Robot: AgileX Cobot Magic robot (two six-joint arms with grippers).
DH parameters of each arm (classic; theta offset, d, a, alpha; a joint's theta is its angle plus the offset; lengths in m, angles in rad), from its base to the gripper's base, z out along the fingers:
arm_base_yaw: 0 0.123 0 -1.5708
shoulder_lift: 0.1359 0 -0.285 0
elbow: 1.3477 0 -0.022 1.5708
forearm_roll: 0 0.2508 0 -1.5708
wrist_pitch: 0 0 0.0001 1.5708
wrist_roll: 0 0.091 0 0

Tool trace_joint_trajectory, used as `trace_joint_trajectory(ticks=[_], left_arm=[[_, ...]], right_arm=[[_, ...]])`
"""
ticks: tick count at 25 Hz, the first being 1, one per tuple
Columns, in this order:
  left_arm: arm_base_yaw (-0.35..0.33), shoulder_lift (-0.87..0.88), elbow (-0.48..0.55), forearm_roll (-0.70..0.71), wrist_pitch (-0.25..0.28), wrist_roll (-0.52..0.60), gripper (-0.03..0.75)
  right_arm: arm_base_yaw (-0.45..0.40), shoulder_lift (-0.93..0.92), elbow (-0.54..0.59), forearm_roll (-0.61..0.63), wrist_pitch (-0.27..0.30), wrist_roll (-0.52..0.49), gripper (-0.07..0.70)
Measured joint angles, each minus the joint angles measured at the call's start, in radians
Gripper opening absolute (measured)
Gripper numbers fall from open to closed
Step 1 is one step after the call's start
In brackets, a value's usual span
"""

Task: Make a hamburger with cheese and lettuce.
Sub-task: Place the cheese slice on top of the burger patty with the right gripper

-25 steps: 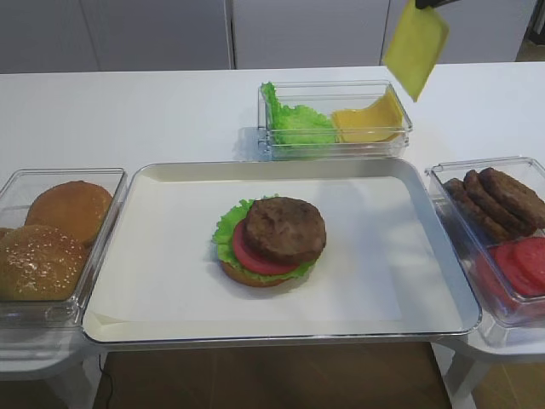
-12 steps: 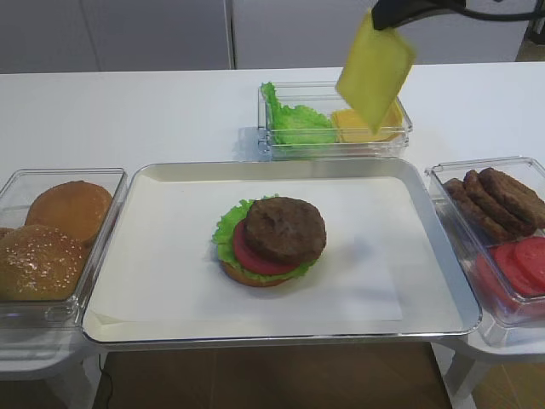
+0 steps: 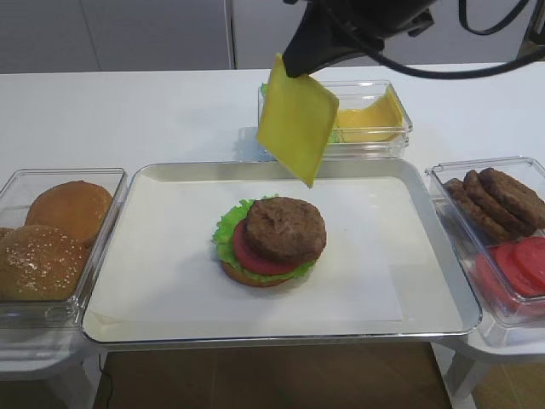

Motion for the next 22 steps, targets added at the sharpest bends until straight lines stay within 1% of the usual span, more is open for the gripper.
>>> trace_joint_trajectory(ticks=[7,16,22], left_arm=[[0.0,0.0,0.0,0.0,0.0,0.0,0.456],[0.0,0.0,0.0,0.0,0.0,0.0,0.456],[0.0,0.0,0.0,0.0,0.0,0.0,0.456]], right_arm=[[0.073,0.0,0.0,0.0,0.007,0.0,0.003],[0.078,0.034,0.0,0.003,0.076,0.0,0.003],[0.078,0.055,0.04,0.053,0.086,-0.013,0.003]])
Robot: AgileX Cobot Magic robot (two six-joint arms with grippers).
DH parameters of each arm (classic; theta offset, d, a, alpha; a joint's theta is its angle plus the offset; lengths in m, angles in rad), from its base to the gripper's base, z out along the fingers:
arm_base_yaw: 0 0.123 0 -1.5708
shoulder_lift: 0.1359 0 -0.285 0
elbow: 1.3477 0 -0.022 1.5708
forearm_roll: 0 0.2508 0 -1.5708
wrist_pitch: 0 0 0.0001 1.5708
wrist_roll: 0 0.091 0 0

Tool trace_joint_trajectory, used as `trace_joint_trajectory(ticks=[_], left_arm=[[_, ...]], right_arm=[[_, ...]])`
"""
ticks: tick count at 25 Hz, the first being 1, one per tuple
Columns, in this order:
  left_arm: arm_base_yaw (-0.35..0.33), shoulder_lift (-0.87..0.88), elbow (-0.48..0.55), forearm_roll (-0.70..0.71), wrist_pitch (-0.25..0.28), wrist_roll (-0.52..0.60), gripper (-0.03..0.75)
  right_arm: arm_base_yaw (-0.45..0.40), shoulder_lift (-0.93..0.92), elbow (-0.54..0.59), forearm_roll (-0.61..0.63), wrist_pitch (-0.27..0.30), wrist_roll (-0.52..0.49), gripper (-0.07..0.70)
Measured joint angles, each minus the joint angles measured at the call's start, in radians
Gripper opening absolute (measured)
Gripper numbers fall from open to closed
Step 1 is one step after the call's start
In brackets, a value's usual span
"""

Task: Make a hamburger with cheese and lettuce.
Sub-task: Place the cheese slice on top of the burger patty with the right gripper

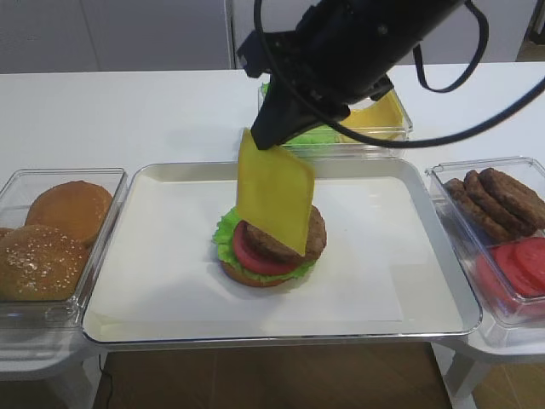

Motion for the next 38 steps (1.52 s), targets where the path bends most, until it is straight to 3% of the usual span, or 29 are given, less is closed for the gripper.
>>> trace_joint_trajectory(ticks=[15,20,38], left_arm=[[0.0,0.0,0.0,0.0,0.0,0.0,0.456],[0.0,0.0,0.0,0.0,0.0,0.0,0.456],[0.0,0.0,0.0,0.0,0.0,0.0,0.456]], right_arm=[[0.001,0.031,0.07,0.118,-0.006,-0.088,0.003],[0.001,0.054,0.07,0.12,-0.048,-0.118,0.003],[0.001,0.102,0.07,-0.028,-0.13,-0.128,0.003]])
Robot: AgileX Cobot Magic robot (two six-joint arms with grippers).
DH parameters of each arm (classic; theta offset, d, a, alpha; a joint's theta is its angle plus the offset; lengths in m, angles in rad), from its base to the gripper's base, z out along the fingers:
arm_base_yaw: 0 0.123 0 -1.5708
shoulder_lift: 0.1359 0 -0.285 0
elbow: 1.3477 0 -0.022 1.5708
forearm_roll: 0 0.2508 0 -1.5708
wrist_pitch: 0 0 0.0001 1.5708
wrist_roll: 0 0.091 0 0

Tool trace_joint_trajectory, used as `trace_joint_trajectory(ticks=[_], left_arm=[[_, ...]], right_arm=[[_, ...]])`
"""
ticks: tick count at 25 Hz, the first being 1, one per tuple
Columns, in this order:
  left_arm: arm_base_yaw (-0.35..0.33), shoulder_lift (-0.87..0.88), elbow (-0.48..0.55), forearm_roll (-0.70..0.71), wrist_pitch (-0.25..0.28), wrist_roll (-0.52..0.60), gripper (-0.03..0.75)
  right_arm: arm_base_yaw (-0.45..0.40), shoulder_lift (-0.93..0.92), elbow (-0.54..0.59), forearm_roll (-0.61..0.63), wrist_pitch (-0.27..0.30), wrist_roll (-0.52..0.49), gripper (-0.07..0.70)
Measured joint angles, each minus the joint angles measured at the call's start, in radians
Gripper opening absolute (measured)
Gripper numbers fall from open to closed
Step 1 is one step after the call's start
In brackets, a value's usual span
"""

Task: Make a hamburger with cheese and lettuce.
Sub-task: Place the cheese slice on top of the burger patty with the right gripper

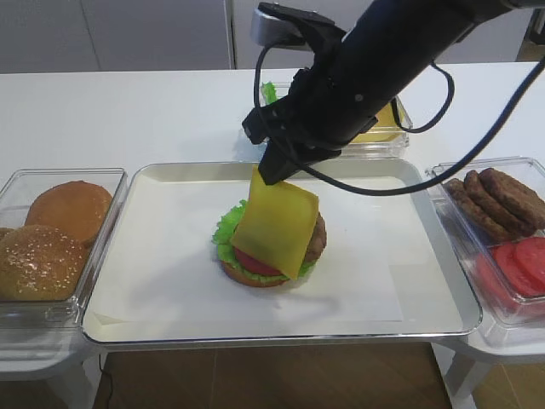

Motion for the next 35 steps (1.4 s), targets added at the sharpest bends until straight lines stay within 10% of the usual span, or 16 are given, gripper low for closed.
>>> trace_joint_trajectory(ticks=[35], left_arm=[[0.009,0.0,0.0,0.0,0.0,0.0,0.456]], right_arm=[[0.0,0.034,0.0,-0.139,-0.072,0.003,0.003]])
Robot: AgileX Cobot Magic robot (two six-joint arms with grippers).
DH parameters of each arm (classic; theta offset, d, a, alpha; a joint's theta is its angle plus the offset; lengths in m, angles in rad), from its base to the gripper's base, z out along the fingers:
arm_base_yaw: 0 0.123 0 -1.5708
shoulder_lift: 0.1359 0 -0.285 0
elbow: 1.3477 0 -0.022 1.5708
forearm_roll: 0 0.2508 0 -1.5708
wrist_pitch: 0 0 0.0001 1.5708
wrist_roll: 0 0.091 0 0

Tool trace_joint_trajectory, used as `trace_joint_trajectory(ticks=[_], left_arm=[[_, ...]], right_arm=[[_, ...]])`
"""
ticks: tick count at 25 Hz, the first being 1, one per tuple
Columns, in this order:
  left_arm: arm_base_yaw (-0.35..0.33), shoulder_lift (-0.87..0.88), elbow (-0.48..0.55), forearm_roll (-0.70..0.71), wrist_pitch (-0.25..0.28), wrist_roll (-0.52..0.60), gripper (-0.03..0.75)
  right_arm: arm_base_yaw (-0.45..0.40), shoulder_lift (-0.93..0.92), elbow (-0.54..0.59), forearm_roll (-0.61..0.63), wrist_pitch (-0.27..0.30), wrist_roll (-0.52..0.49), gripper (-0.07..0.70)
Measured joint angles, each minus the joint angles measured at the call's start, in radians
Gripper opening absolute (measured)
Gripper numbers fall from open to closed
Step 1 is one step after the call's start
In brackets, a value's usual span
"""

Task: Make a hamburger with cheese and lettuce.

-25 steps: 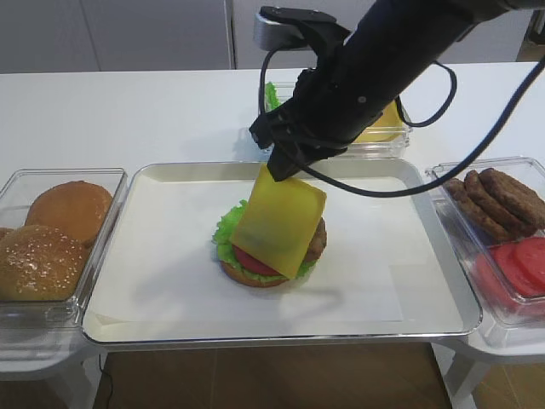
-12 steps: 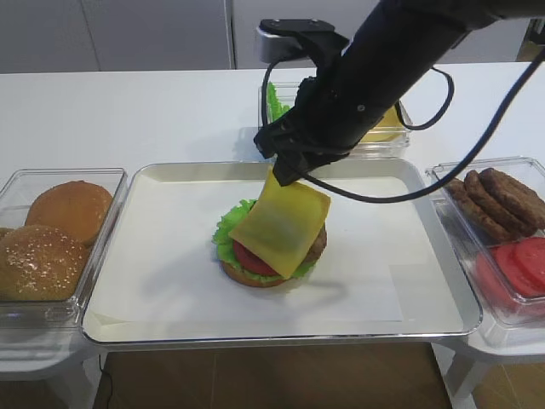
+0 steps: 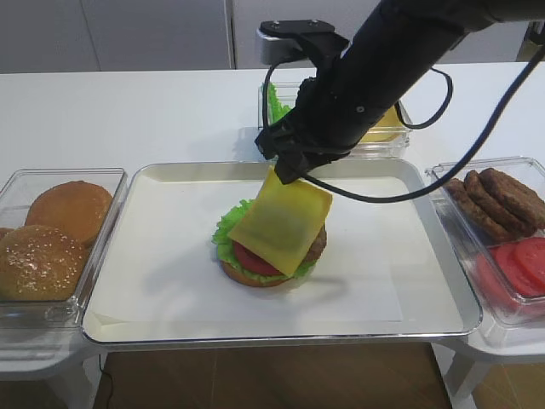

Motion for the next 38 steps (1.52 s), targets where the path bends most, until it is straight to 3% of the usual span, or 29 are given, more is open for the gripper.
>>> trace_joint_trajectory(ticks=[11,19,25,29,32,38], left_arm=[[0.0,0.0,0.0,0.0,0.0,0.0,0.456],[0.0,0.0,0.0,0.0,0.0,0.0,0.456],[0.0,0.0,0.0,0.0,0.0,0.0,0.456],[0.0,0.0,0.0,0.0,0.0,0.0,0.456],[0.0,0.0,0.0,0.0,0.0,0.0,0.456],[0.0,0.0,0.0,0.0,0.0,0.0,0.456]], right_arm=[[0.0,0.0,0.0,-0.004,-0.006,0.009,0.027],[0.0,0.0,0.0,-0.031,-0.007,0.036,0.296],[0.0,0.0,-0.002,-0.055,-0.003,0.074,0.395],[0.0,-0.009,-0.029,-0.153,0.031,0.208,0.403],[0.0,-0.035,-0.061,-0.266,0.105,0.321,0.403],[-0.032,-0.102,-0.074,-0.405,0.223,0.427,0.404]])
